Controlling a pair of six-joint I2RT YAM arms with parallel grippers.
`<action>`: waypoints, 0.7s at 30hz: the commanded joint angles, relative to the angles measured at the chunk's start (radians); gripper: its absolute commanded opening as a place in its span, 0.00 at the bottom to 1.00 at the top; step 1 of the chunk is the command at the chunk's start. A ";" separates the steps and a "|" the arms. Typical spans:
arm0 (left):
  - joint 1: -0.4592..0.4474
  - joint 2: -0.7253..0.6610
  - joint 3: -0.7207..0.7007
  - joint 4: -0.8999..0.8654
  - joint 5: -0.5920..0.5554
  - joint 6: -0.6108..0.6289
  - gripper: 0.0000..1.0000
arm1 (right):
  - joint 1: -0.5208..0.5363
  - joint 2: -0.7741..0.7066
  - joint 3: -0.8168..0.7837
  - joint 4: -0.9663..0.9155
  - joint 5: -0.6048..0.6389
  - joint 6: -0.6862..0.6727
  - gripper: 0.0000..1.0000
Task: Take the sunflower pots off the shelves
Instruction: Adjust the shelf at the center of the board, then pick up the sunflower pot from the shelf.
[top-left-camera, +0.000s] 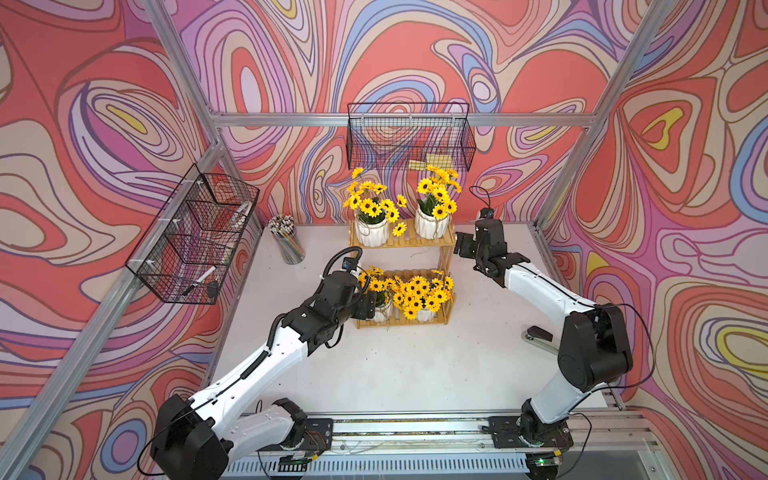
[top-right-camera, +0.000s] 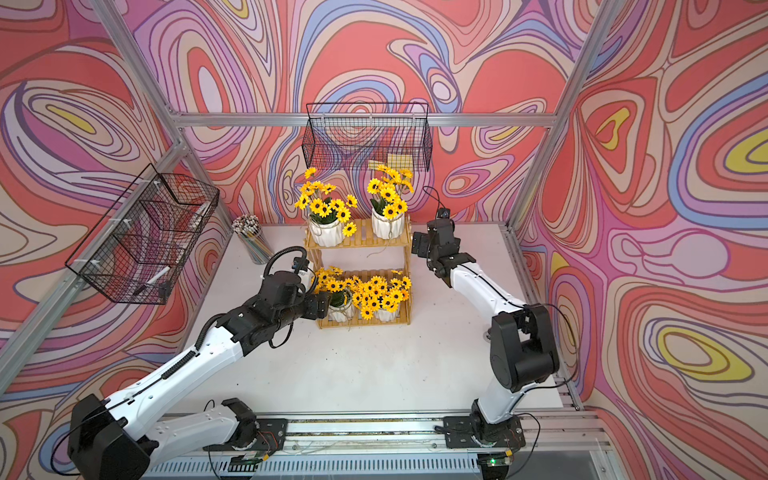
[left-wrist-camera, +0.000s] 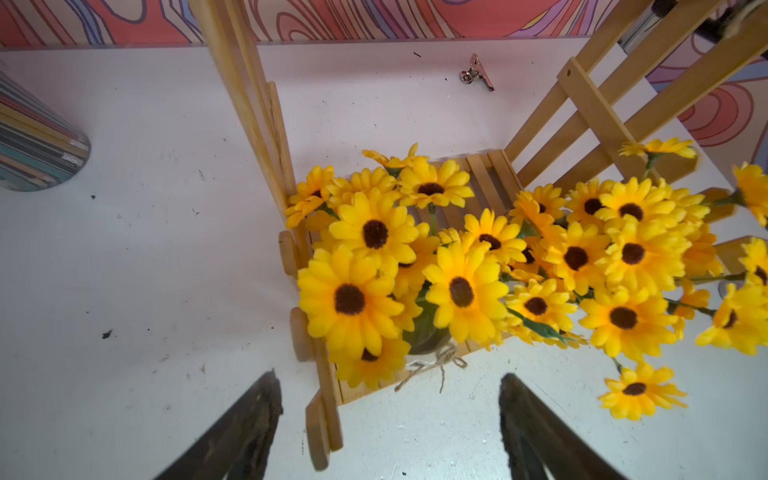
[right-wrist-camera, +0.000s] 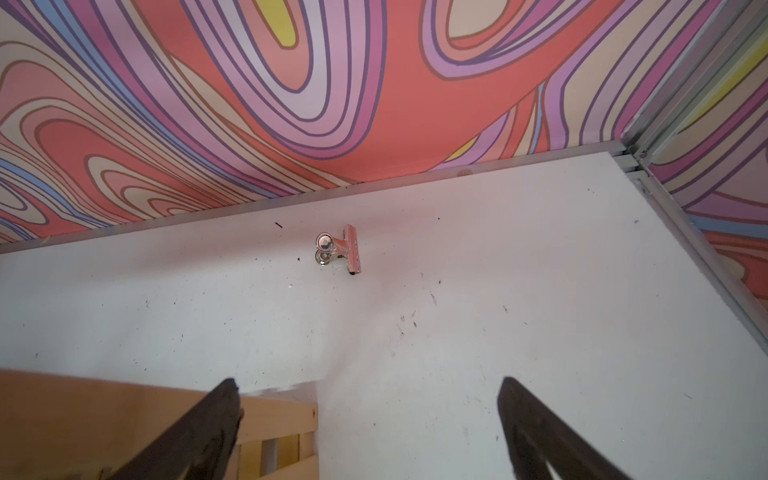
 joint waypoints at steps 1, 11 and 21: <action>-0.009 -0.035 0.030 0.008 -0.079 0.058 0.87 | -0.023 -0.085 -0.062 -0.025 0.021 -0.019 0.98; 0.110 -0.109 0.073 0.102 -0.051 0.157 1.00 | -0.082 -0.394 -0.367 0.232 -0.266 -0.101 0.98; 0.365 -0.123 0.036 0.268 0.295 0.104 1.00 | -0.082 -0.529 -0.424 0.383 -0.698 -0.241 0.98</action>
